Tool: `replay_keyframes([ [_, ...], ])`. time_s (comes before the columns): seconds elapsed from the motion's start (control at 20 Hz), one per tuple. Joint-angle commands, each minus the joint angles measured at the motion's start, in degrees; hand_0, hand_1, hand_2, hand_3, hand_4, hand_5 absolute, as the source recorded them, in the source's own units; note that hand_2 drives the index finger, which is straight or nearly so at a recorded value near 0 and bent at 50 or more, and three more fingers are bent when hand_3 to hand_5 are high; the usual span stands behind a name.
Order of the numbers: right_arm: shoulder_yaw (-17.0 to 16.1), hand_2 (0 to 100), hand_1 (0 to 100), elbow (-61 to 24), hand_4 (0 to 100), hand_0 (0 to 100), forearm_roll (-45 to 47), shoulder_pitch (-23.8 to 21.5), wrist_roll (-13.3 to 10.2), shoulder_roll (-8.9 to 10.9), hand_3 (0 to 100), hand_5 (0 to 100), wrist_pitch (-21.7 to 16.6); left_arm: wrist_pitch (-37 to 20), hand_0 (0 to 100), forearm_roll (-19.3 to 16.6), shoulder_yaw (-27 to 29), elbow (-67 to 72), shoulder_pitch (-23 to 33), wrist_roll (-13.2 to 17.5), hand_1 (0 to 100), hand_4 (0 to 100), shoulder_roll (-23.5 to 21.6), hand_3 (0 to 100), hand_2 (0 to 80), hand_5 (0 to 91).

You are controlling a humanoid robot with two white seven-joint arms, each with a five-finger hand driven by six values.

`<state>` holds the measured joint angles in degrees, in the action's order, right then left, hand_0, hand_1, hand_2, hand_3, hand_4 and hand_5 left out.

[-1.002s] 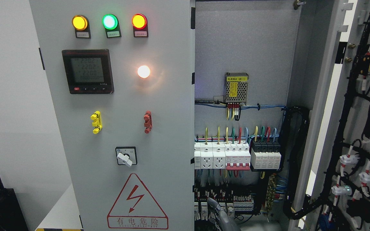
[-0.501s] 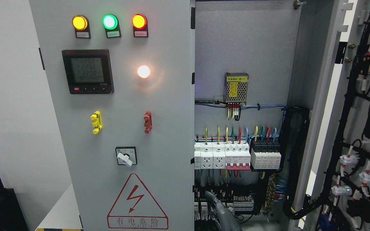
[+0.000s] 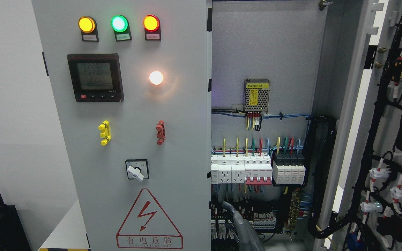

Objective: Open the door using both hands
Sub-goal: 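Raise the right hand toward the lower cabinet interior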

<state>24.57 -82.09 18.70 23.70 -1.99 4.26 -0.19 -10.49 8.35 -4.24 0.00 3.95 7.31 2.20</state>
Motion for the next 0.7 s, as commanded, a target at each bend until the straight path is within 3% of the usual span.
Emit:
replay_keyframes([
  [0.0,0.65,0,0,1.06,0,0,0.63,1.09,0.05,0.22,0,0,0.11,0.04,0,0.0,0.02,-0.61,0.0,-0.01,0,3,0.0,0,0.0,0.0],
  [0.65,2.85,0,0,1.14,0,0,2.92,3.28,0.23,0.57,0,0,0.19,0.04,0,0.0,0.02,-0.61,0.0,-0.01,0,3,0.0,0,0.0,0.0],
])
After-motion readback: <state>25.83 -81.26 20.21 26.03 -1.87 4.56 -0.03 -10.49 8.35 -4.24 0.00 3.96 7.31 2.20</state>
